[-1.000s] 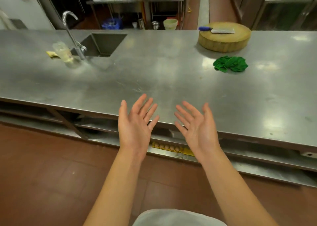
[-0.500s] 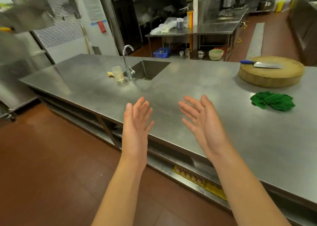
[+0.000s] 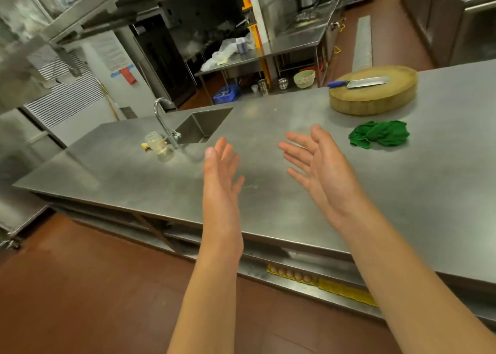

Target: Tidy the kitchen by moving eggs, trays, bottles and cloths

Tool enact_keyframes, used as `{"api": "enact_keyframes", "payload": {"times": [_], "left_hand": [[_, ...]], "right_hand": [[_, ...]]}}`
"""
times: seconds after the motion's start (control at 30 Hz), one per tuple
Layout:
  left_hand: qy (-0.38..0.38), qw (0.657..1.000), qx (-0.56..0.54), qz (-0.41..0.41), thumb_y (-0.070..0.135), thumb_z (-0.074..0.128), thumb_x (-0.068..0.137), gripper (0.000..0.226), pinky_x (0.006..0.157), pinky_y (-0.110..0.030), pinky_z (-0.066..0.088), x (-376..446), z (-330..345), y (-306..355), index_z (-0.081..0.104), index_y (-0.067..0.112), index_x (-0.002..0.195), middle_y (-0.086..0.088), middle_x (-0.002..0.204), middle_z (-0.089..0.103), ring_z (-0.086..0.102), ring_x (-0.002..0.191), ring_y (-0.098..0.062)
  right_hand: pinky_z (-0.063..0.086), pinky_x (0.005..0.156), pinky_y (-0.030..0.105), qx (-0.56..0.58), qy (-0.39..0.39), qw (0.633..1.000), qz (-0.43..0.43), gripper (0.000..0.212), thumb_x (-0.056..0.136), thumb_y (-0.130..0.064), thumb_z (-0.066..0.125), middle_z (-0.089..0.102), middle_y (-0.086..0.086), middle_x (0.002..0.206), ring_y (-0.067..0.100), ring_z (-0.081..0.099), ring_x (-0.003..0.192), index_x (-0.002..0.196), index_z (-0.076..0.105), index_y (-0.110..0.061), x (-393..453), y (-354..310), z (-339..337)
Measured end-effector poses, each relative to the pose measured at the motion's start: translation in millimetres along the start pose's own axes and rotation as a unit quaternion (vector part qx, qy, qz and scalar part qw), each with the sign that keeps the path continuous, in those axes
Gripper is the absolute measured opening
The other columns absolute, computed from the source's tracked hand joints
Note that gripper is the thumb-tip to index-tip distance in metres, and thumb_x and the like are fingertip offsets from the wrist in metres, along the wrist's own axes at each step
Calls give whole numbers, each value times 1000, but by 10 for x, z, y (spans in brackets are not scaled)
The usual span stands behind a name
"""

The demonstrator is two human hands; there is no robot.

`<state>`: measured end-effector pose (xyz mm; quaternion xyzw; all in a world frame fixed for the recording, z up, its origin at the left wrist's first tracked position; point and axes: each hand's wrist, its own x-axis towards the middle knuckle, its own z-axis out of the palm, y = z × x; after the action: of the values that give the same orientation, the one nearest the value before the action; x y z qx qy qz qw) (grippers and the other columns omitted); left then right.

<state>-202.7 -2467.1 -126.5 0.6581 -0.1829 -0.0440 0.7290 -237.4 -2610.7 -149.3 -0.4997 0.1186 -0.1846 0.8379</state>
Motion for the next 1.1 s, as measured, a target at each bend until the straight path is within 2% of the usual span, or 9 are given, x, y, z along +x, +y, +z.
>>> {"api": "enact_keyframes", "payload": {"times": [0.13,0.27,0.37,0.5,0.7,0.87,0.97,1.1], "left_hand": [[-10,1000,0,14,69,34,93,71,117,-42,35,-72,148,38,43,29,150,10,149,51,50,134,-5],[0,1000,-3,19,66,32,96,65,117,-43,35,-123,115,93,45,30,148,10,148,53,51,133,-5],[18,999,-7,26,65,30,97,64,119,-44,33,-141,-32,139,45,30,149,9,149,52,50,135,-5],[62,998,-16,25,66,31,89,71,118,-43,33,-240,-413,182,46,30,148,10,148,53,50,134,-5],[179,982,-48,24,57,22,104,58,118,-44,33,-580,-1336,165,47,27,147,8,144,56,53,131,-6],[278,959,-56,14,67,26,92,71,118,-42,33,-926,-2333,159,44,29,149,9,147,54,51,134,-5],[336,940,-53,18,61,18,102,61,119,-43,32,-1182,-2978,201,45,29,147,9,148,53,51,133,-5],[411,910,-41,23,59,17,102,60,119,-43,33,-1537,-3841,269,45,30,147,10,147,53,52,133,-4]], "right_hand": [[34,115,39,6,7,1000,-13,55,102,-53,31,62,-1,135,11,51,130,139,53,-20,-67,-153,-163],[35,115,39,-1,-2,1000,-24,52,102,-53,32,62,-2,135,10,52,129,138,54,-22,-123,-199,-146],[35,115,39,-3,-24,1000,-11,52,102,-53,31,61,-1,136,11,52,129,138,53,-22,-155,-134,-18],[35,115,37,-17,-58,998,11,53,103,-52,29,60,-1,138,12,50,131,139,52,-21,-227,32,281],[35,116,39,-46,-153,986,44,53,102,-52,32,63,-2,135,10,52,130,138,54,-21,-334,500,1020],[36,115,40,-67,-239,965,79,54,99,-56,35,64,-5,133,7,53,129,137,55,-23,-509,1095,1876],[36,116,42,-90,-284,949,108,51,102,-52,30,65,-6,132,8,54,128,135,57,-24,-697,1450,2490],[36,116,42,-127,-342,922,127,49,101,-56,28,64,-10,132,7,54,128,132,58,-31,-1016,1923,3354]]}}
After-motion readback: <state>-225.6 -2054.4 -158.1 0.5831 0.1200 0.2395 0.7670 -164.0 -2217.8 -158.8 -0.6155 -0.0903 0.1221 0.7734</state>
